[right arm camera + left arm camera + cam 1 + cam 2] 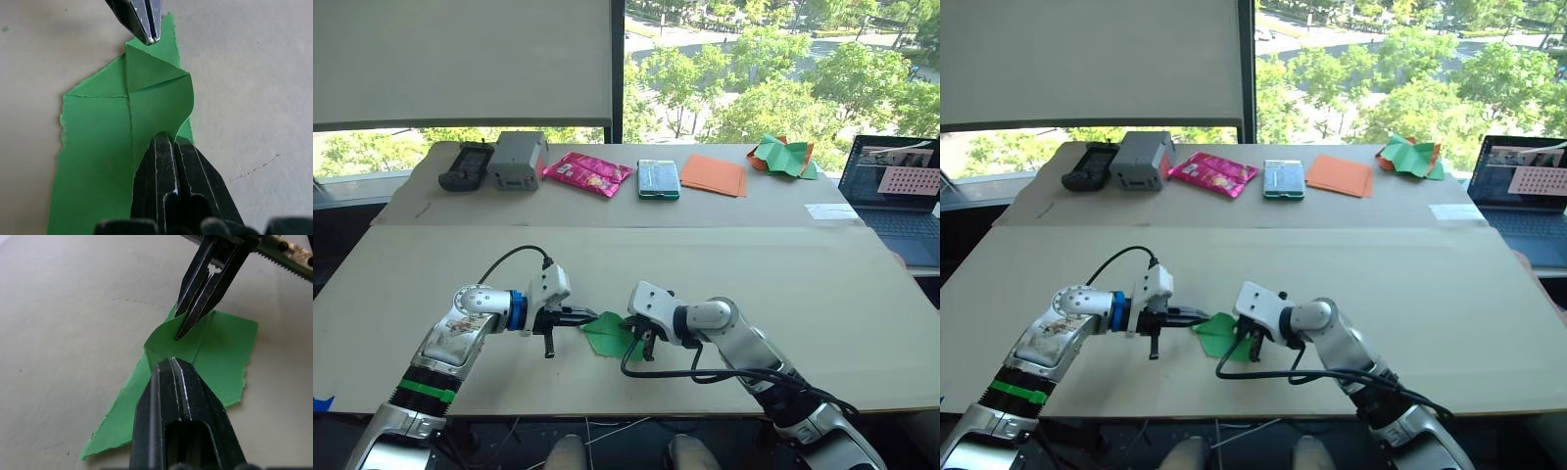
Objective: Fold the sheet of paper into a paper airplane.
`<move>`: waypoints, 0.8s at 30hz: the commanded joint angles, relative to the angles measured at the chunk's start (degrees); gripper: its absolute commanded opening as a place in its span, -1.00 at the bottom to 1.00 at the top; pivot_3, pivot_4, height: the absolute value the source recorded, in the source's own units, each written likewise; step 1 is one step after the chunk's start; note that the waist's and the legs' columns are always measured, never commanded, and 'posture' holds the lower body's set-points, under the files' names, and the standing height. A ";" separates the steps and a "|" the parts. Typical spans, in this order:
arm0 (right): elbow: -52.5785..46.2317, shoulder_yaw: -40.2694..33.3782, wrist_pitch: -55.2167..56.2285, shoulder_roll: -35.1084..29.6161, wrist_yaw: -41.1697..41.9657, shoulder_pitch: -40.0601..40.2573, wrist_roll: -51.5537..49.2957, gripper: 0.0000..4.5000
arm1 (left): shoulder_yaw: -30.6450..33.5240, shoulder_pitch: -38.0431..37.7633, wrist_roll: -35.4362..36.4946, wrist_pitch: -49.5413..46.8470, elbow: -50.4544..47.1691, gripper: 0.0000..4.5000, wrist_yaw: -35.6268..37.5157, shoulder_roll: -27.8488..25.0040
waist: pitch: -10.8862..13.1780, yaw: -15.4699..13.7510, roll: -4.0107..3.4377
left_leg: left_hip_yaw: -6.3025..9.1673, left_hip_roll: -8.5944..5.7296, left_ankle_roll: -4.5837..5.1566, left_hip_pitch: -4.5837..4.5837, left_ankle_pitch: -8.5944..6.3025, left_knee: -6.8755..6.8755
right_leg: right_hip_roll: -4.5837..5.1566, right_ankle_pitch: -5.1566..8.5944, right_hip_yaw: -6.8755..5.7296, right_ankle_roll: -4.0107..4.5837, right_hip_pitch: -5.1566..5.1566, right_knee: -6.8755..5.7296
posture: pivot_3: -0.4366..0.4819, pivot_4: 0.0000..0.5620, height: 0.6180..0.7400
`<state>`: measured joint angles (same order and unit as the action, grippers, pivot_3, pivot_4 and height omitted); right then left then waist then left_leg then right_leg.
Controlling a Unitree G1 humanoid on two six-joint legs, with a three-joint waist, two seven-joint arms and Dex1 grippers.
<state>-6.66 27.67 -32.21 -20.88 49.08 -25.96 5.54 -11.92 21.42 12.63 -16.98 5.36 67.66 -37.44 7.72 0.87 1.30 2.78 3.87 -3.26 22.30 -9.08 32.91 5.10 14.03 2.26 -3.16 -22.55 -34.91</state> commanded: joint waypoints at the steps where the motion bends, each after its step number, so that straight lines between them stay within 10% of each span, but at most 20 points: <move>1: 0.16 0.09 -0.30 -0.11 -0.74 -0.38 0.21 -0.87 | -1.23 0.90 -2.51 3.59 1.56 -1.00 -0.73 0.89 | 0.00 -0.02 0.00 | 0.00 0.00 0.00 0.01 0.00 0.00 | 0.00 0.00 0.00 0.00 0.00 0.00 | -0.05 -0.47 0.44; 9: -7.23 -5.56 -0.36 0.59 -3.12 -0.65 -2.85 0.30 | -3.34 -0.53 -5.66 6.54 3.29 -1.00 -1.42 2.49 | 0.01 -0.21 -0.02 | -0.01 0.00 0.01 0.09 0.00 -0.01 | 0.00 0.00 0.00 0.00 -0.04 -0.02 | -0.05 -0.47 0.44; 16: -15.74 -5.59 1.96 0.54 -2.76 0.93 -6.22 0.30 | -3.31 -1.83 -5.81 6.18 2.58 -1.00 -1.75 2.12 | 0.00 -0.17 -0.03 | -0.01 0.00 0.00 0.04 0.00 -0.02 | 0.01 0.00 0.00 0.00 -0.01 0.00 | -0.05 -0.47 0.44; 24: -4.12 1.74 8.36 1.32 -4.56 1.91 -1.59 -0.82 | -3.42 -1.73 -5.68 5.13 1.64 -1.00 -1.91 2.40 | 0.01 -0.16 -0.03 | -0.06 -0.01 -0.02 0.08 -0.01 -0.03 | 0.07 0.00 -0.01 0.00 -0.03 0.09 | -0.05 -0.47 0.44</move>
<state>-10.50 29.62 -26.15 -19.97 45.13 -23.17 3.46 -14.10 20.35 8.11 -11.21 7.30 65.71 -34.89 7.73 0.70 1.27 2.71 3.86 -3.28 22.38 -9.09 32.88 5.16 14.04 2.25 -3.16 -22.58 -34.83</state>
